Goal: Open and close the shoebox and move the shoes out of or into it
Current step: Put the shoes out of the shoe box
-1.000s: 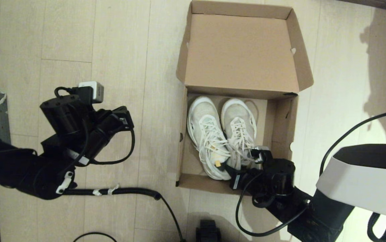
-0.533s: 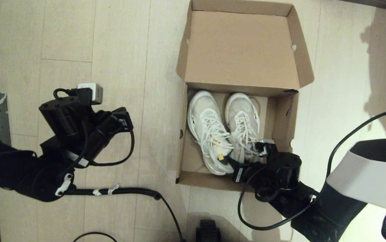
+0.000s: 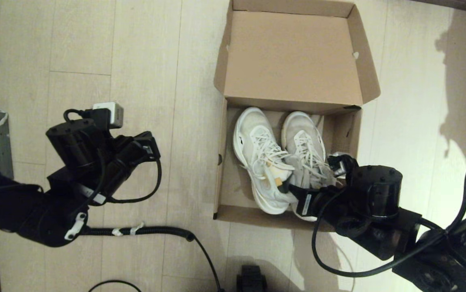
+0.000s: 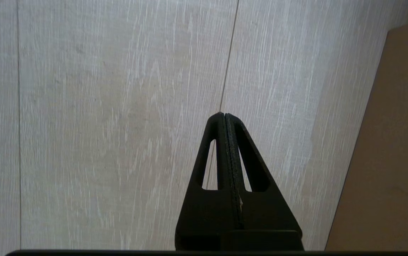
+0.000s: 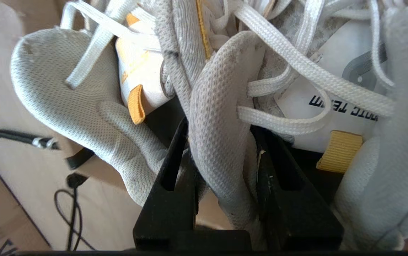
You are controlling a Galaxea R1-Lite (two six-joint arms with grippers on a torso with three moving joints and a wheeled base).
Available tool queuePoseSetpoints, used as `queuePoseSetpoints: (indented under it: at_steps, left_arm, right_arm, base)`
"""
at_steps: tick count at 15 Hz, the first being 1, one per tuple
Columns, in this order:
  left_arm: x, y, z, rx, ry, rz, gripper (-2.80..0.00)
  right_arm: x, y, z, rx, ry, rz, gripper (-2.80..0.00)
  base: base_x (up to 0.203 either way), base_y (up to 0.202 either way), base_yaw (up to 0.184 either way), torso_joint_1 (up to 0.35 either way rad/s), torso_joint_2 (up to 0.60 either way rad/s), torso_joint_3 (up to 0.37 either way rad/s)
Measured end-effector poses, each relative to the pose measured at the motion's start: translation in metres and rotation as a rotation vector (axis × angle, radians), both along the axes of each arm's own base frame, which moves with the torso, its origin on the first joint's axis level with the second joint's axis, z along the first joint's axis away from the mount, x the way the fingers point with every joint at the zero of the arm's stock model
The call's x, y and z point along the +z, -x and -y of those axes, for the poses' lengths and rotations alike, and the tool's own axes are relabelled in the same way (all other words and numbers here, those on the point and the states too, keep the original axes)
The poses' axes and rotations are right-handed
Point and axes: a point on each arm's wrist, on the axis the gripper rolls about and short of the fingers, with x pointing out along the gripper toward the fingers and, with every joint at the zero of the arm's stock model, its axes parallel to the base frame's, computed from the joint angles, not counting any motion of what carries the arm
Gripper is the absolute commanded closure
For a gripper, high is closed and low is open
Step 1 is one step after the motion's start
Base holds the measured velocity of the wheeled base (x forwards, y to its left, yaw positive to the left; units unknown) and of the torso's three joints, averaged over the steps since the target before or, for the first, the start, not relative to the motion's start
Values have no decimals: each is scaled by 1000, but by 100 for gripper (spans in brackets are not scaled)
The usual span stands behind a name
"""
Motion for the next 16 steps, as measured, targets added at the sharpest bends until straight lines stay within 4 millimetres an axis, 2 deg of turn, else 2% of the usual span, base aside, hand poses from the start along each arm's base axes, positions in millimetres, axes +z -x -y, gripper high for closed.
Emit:
queuePoseSetpoints:
  at_steps: [5, 9, 16]
  left_arm:
    - [1, 4, -2, 18, 33, 8, 0]
    - [-4, 7, -5, 42, 65, -14, 0]
    - [-16, 16, -8, 48, 69, -62, 0]
  right_arm:
    - [36, 18, 11, 31, -20, -1, 0]
    - [74, 33, 21, 35, -38, 2, 0]
    - [145, 89, 53, 72, -128, -90, 0]
  base:
    - [0, 0, 0, 0, 0, 0]
    - [0, 0, 0, 0, 0, 0]
    - [0, 0, 0, 0, 0, 0]
